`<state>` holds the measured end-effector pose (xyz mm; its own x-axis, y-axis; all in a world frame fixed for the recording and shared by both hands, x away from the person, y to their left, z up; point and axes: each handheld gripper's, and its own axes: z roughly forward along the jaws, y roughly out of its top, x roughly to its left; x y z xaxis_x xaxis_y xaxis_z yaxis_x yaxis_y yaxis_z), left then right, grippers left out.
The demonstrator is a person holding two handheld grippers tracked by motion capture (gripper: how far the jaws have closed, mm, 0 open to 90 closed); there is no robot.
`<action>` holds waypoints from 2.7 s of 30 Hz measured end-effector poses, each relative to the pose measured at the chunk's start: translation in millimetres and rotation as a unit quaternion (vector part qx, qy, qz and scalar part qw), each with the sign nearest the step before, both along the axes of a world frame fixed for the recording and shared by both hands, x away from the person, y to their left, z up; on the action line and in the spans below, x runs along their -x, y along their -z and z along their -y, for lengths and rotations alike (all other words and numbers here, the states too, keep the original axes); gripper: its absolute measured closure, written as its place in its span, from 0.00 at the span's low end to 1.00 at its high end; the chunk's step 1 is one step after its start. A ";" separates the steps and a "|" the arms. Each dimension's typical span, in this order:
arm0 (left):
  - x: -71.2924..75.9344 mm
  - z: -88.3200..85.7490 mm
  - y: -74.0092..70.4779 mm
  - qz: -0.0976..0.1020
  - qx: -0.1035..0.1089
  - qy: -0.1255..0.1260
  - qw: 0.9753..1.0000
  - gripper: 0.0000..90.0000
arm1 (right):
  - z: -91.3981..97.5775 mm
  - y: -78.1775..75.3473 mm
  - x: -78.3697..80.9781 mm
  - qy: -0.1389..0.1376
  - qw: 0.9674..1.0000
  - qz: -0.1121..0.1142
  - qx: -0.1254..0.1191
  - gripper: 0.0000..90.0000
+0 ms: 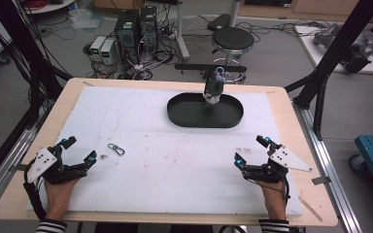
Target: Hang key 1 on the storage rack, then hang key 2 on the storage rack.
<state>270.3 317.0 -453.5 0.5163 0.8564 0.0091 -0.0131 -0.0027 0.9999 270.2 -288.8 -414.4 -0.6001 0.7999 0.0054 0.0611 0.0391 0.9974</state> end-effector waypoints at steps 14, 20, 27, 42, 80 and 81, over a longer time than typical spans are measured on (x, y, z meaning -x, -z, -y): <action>-0.4 -0.4 -0.4 -0.003 -0.001 -0.004 1.000 0.09 | 6.7 2.8 4.3 0.002 1.000 -0.003 -0.011 0.01; -1.9 -0.3 -1.9 -0.008 0.000 0.001 1.000 0.08 | 5.6 3.5 4.1 0.000 1.000 -0.011 -0.009 0.01; -7.1 2.3 -19.8 -0.009 -0.010 0.017 1.000 0.07 | 6.1 4.2 2.4 -0.001 1.000 -0.011 -0.011 0.01; -26.8 14.1 -54.4 -0.065 -0.138 0.075 0.986 0.07 | 7.2 4.7 2.5 -0.001 1.000 -0.007 -0.010 0.01; -87.8 25.1 -60.5 -0.173 -0.352 0.209 0.896 0.07 | 7.3 5.7 1.4 -0.002 1.000 -0.011 -0.010 0.01; -89.3 25.7 -60.1 -0.173 -0.356 0.213 0.893 0.08 | 7.2 5.9 1.2 -0.002 1.000 -0.010 -0.010 0.01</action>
